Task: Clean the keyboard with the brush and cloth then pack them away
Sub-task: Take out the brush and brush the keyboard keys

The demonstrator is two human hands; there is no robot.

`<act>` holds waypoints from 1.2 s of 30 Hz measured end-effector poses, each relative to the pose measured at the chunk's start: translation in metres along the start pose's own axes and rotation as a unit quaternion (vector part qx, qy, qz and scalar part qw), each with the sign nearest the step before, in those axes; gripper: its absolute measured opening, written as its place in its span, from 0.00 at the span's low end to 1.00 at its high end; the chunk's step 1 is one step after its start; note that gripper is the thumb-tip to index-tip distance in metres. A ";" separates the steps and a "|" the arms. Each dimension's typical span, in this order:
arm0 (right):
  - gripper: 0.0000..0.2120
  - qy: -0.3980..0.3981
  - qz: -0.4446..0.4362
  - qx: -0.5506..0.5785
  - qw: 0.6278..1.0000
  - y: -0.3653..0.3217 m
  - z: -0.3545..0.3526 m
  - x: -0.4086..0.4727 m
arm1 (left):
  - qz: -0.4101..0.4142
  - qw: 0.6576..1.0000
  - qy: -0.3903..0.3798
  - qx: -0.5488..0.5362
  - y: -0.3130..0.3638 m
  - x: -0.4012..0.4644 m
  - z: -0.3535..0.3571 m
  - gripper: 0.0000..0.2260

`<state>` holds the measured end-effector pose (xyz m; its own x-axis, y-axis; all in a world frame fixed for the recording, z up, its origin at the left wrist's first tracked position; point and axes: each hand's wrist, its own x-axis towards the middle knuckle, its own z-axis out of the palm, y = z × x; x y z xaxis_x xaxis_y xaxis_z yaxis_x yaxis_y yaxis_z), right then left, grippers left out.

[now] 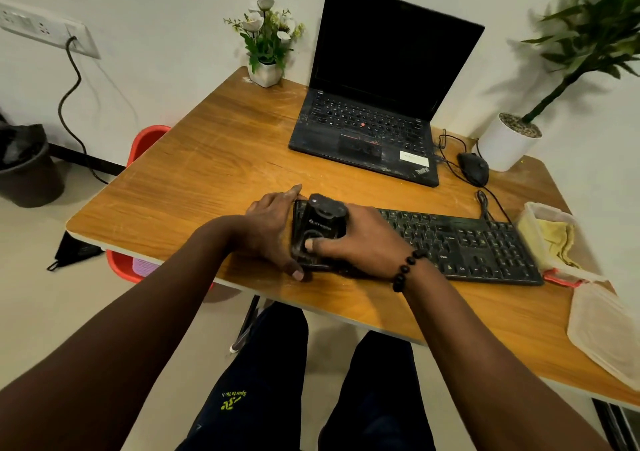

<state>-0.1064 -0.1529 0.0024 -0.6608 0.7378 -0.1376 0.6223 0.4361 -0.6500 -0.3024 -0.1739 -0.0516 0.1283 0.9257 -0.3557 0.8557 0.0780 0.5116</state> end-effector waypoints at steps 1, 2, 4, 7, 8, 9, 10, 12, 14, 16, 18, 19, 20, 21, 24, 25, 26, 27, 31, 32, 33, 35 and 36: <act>0.18 0.043 -0.003 0.006 0.999 0.001 0.002 0.000 | 0.002 1.000 0.002 0.005 0.001 -0.001 0.000 0.69; 0.17 0.068 -0.004 -0.001 0.998 0.002 0.004 0.001 | 0.004 1.000 0.002 0.007 0.001 0.000 0.001 0.69; 0.19 0.032 0.000 -0.026 0.999 0.003 0.006 0.000 | 0.005 1.000 -0.002 0.004 -0.001 0.002 0.000 0.70; 0.22 -0.094 -0.010 -0.072 0.993 0.001 -0.007 -0.002 | 0.004 1.000 -0.002 0.006 -0.004 0.004 0.001 0.70; 0.21 -0.086 -0.017 -0.070 0.994 0.000 -0.011 0.000 | 0.006 1.000 -0.002 0.008 -0.004 0.004 0.001 0.70; 0.19 -0.049 -0.016 -0.052 0.997 0.002 -0.012 0.001 | 0.008 1.000 -0.002 0.009 -0.003 0.004 0.001 0.70; 0.18 -0.006 -0.003 -0.016 1.000 0.004 -0.009 0.002 | 0.007 1.000 -0.003 0.009 -0.002 0.002 0.001 0.70; 0.19 0.017 0.018 0.033 0.999 0.005 -0.001 0.003 | 0.004 1.000 -0.001 0.006 -0.001 0.002 0.001 0.70; 0.22 -0.034 0.010 -0.010 0.999 0.006 0.002 0.002 | 0.000 1.000 -0.006 -0.001 -0.003 0.003 0.001 0.71; 0.21 -0.071 -0.016 -0.095 0.993 0.000 -0.008 0.002 | -0.004 1.000 -0.012 -0.004 -0.006 0.005 0.001 0.72; 0.17 -0.054 -0.038 -0.129 0.989 -0.007 -0.018 0.004 | -0.007 1.000 -0.011 -0.006 -0.006 0.004 0.001 0.73; 0.16 -0.045 -0.041 -0.108 0.992 -0.009 -0.019 0.004 | -0.007 1.000 -0.012 -0.005 -0.005 0.003 0.001 0.73; 0.16 -0.050 -0.042 -0.082 0.995 -0.011 -0.017 0.004 | -0.006 1.000 -0.013 -0.007 -0.005 0.004 0.001 0.74; 0.18 -0.062 -0.046 -0.070 0.995 -0.012 -0.013 0.006 | -0.004 1.000 -0.014 -0.011 -0.006 0.004 0.002 0.75; 0.20 -0.053 -0.054 -0.116 0.990 -0.008 -0.001 0.020 | -0.001 1.000 -0.009 -0.015 -0.012 0.007 0.004 0.77; 0.20 -0.023 -0.061 -0.140 0.988 -0.008 0.000 0.027 | -0.001 1.000 -0.008 -0.009 -0.013 0.007 0.004 0.77; 0.19 0.012 -0.071 -0.165 0.984 -0.008 -0.001 0.033 | -0.001 1.000 -0.009 -0.004 -0.012 0.007 0.004 0.77; 0.18 0.036 -0.077 -0.176 0.981 -0.008 -0.002 0.037 | -0.005 1.000 -0.010 0.002 -0.011 0.008 0.004 0.75; 0.22 -0.027 -0.031 -0.086 0.995 -0.002 -0.004 0.042 | -0.001 1.000 -0.004 0.018 -0.007 0.007 0.002 0.70; 0.22 -0.023 -0.023 -0.090 0.995 0.001 -0.004 0.044 | -0.004 1.000 -0.003 0.010 -0.007 0.006 0.002 0.70; 0.22 0.005 -0.021 -0.101 0.995 0.003 -0.005 0.047 | -0.010 1.000 0.000 -0.002 -0.007 0.006 0.002 0.70; 0.20 0.073 -0.031 -0.133 0.988 0.003 -0.010 0.054 | -0.017 1.000 0.002 -0.011 -0.007 0.007 0.002 0.72; 0.19 0.080 -0.037 -0.135 0.987 0.002 -0.013 0.055 | -0.017 1.000 0.003 -0.010 -0.007 0.007 0.002 0.72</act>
<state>-0.1364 -0.1048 0.0029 -0.6472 0.7614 0.0357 0.6785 0.5968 -0.4282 -0.3063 -0.1690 -0.0596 0.0968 0.9248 -0.3680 0.8494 0.1159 0.5148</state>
